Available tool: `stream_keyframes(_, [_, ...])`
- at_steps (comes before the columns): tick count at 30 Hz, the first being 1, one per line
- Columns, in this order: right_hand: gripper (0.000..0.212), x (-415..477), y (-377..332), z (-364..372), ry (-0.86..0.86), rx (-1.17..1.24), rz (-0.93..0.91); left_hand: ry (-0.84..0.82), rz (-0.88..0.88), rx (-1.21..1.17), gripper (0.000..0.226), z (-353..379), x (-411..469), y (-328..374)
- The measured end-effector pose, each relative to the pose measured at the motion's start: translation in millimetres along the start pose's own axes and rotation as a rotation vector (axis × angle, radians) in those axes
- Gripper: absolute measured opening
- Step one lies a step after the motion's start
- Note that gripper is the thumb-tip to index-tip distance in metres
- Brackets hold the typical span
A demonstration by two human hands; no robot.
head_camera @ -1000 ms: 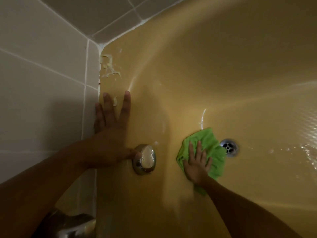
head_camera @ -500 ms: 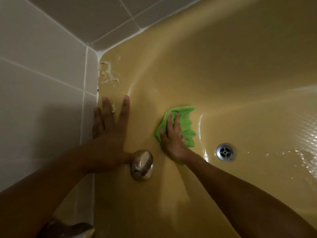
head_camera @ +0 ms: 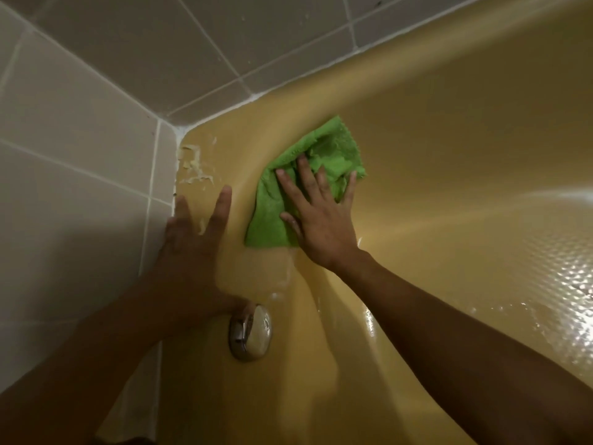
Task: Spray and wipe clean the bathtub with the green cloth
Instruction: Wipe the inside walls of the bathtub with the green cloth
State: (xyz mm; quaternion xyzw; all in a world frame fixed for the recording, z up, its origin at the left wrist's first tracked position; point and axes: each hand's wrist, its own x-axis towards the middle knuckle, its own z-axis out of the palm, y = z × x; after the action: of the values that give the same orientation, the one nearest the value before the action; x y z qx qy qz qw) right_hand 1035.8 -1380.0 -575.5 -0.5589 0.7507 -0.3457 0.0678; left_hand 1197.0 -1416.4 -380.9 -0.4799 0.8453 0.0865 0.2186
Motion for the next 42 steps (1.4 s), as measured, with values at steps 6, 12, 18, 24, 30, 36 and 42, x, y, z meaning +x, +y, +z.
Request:
stream_keyframes(6, [0.073,10.9,21.8,-12.3,0.071,-0.016,0.048,0.481,0.328,-0.016,0.063,-27.2,45.9,21.4])
stream_keyframes(12, [0.078,13.7,59.4,-12.4,0.195,0.022,0.222,0.398,0.454,0.097,0.069,-16.6,121.1,31.7])
stream_keyframes(18, [0.093,20.0,77.1,10.5,0.293,0.206,0.511,0.482,0.510,0.169,0.066,-16.2,133.1,32.6])
stream_keyframes(24, [0.068,48.2,37.2,46.2,0.427,0.105,0.216,0.482,0.541,0.142,0.061,-18.8,140.4,35.3])
stream_keyframes(30, [0.055,-6.1,96.8,94.6,0.177,-0.114,0.168,0.509,0.558,0.145,0.060,-16.4,138.8,34.9])
stream_keyframes(36, [0.067,-15.1,139.5,80.5,0.206,-0.084,0.394,0.499,0.565,0.161,0.062,-18.3,142.4,34.5])
stream_keyframes(42, [0.071,37.6,125.8,42.4,0.623,0.059,0.462,0.497,0.582,0.151,0.061,-19.0,144.1,34.0])
